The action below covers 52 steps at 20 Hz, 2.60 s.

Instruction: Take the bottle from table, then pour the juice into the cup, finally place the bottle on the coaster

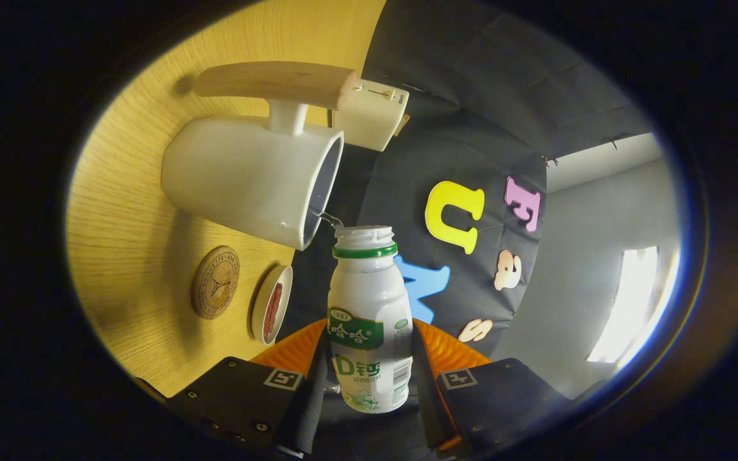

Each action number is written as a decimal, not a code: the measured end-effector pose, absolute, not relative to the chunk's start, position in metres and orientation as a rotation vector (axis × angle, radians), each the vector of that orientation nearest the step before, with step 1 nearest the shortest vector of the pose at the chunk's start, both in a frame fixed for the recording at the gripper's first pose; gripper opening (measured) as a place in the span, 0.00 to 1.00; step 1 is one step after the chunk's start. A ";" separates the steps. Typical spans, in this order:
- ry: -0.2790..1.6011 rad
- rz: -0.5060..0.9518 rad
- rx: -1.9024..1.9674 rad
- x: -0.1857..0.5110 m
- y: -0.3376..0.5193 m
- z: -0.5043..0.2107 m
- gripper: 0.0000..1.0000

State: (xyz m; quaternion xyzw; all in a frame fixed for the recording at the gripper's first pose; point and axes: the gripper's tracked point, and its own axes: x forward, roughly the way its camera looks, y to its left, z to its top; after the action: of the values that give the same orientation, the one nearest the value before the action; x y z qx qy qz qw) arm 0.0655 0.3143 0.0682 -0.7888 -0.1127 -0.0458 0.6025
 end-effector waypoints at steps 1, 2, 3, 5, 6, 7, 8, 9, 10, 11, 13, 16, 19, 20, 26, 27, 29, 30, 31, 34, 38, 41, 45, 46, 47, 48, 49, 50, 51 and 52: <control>-0.262 -0.105 -1.834 0.065 0.315 0.068 0.63; -0.262 -0.104 -1.840 0.066 0.316 0.070 0.63; -0.262 -0.103 -1.846 0.065 0.316 0.071 0.63; -0.259 -0.101 -1.859 0.066 0.317 0.072 0.63; -0.257 -0.098 -1.864 0.066 0.317 0.072 0.63; -0.255 -0.097 -1.869 0.066 0.318 0.072 0.63; -0.254 -0.095 -1.874 0.066 0.318 0.072 0.63; -0.255 -0.094 -1.879 0.066 0.318 0.072 0.63; -0.254 -0.092 -1.883 0.066 0.319 0.072 0.63; -0.256 -0.090 -1.889 0.066 0.320 0.071 0.63; -0.265 -0.087 -1.909 0.065 0.322 0.072 0.63; -0.284 -0.086 -1.938 0.065 0.325 0.074 0.63; -0.291 -0.080 -1.964 0.063 0.328 0.073 0.63; -0.290 -0.078 -1.971 0.063 0.329 0.073 0.63; -0.287 -0.071 -2.005 0.063 0.329 0.067 0.63; -0.289 -0.071 -2.011 0.062 0.329 0.066 0.63; -0.292 -0.071 -2.019 0.061 0.329 0.065 0.63; -0.294 -0.071 -2.022 0.060 0.329 0.064 0.63; -0.296 -0.070 -2.026 0.059 0.329 0.064 0.63; -0.312 -0.078 -2.044 0.058 0.331 0.065 0.63; -0.347 -0.083 -2.083 0.056 0.336 0.066 0.63; -0.370 -0.086 -2.102 0.054 0.342 0.068 0.63; -0.404 -0.093 -2.132 0.052 0.349 0.069 0.63; -0.411 -0.095 -2.139 0.052 0.350 0.069 0.63; -0.415 -0.095 -2.146 0.050 0.349 0.068 0.63; -0.419 -0.094 -2.150 0.050 0.351 0.068 0.63; -0.420 -0.092 -2.149 0.052 0.351 0.069 0.63; -0.420 -0.093 -2.151 0.052 0.352 0.069 0.63; -0.419 -0.093 -2.151 0.052 0.351 0.069 0.63; -0.418 -0.093 -2.151 0.052 0.351 0.069 0.63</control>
State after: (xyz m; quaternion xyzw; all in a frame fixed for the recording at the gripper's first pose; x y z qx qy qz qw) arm 0.0517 0.3513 0.0691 -0.8725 -0.1696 -0.0377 0.4567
